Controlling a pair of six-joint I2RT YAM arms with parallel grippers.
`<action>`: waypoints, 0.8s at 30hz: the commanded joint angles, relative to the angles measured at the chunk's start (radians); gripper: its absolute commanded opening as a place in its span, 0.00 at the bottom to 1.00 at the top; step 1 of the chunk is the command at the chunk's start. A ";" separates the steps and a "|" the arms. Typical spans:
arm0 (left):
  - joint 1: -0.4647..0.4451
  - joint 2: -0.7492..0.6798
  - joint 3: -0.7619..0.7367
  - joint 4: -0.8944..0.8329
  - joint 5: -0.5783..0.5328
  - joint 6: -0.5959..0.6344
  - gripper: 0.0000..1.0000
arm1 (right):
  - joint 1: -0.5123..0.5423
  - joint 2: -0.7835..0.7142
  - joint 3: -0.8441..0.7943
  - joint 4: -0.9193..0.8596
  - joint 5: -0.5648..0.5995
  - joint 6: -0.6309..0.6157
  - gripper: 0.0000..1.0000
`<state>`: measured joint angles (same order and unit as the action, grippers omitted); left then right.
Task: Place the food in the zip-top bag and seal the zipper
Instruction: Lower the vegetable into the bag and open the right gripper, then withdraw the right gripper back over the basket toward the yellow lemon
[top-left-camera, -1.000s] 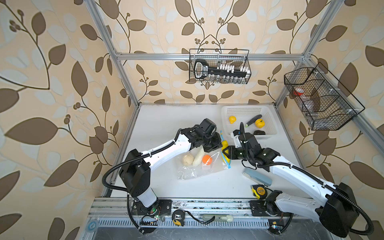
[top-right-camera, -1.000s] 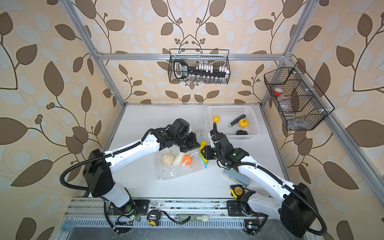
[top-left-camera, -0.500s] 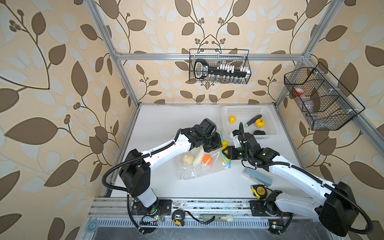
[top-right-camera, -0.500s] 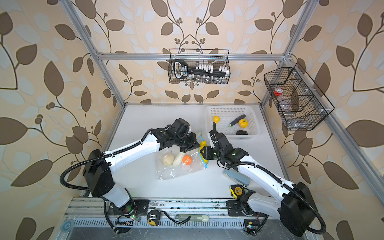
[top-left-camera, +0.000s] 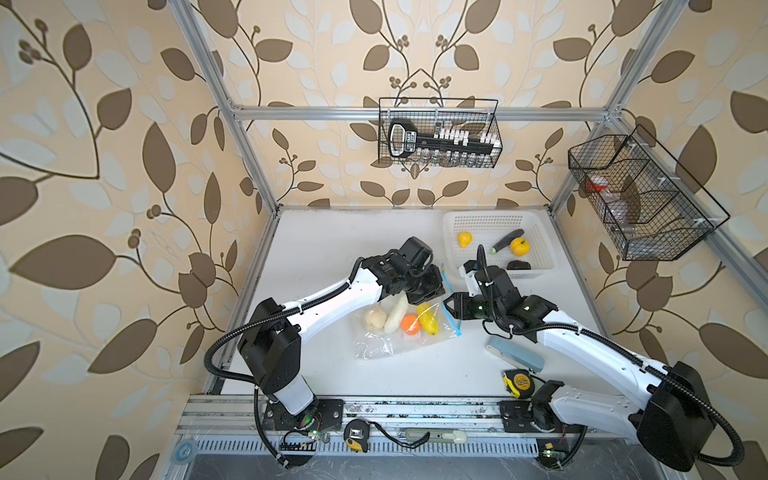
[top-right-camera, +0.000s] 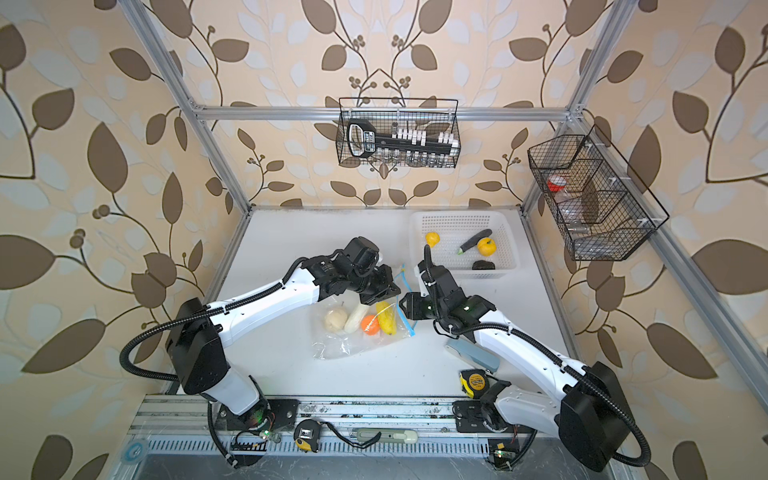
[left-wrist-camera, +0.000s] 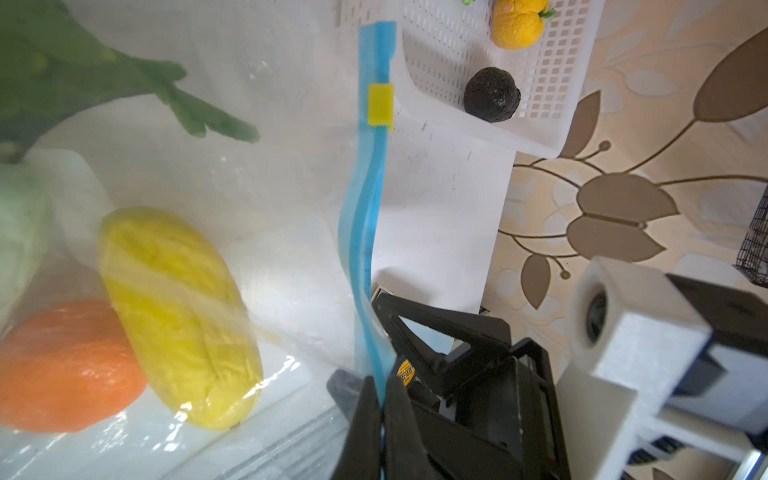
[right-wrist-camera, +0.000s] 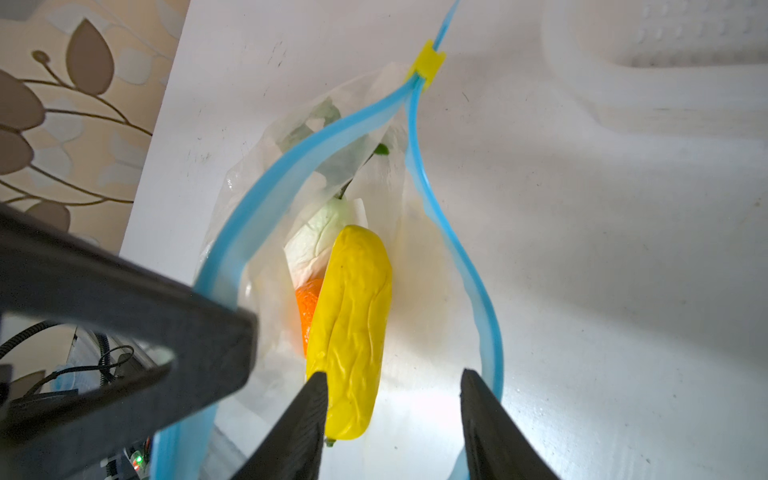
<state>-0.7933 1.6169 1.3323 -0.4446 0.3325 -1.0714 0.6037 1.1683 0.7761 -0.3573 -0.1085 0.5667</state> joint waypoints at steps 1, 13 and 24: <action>-0.011 -0.002 0.047 0.004 -0.009 0.005 0.00 | 0.007 0.006 0.006 -0.006 0.011 -0.014 0.52; -0.011 -0.015 0.035 0.006 -0.015 0.005 0.00 | -0.004 -0.064 0.023 -0.047 0.040 -0.016 0.52; -0.011 -0.041 0.006 0.009 -0.019 0.010 0.00 | -0.048 -0.108 0.060 -0.107 0.109 -0.042 0.52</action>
<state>-0.7933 1.6169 1.3319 -0.4442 0.3317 -1.0710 0.5690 1.0698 0.7956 -0.4282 -0.0437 0.5488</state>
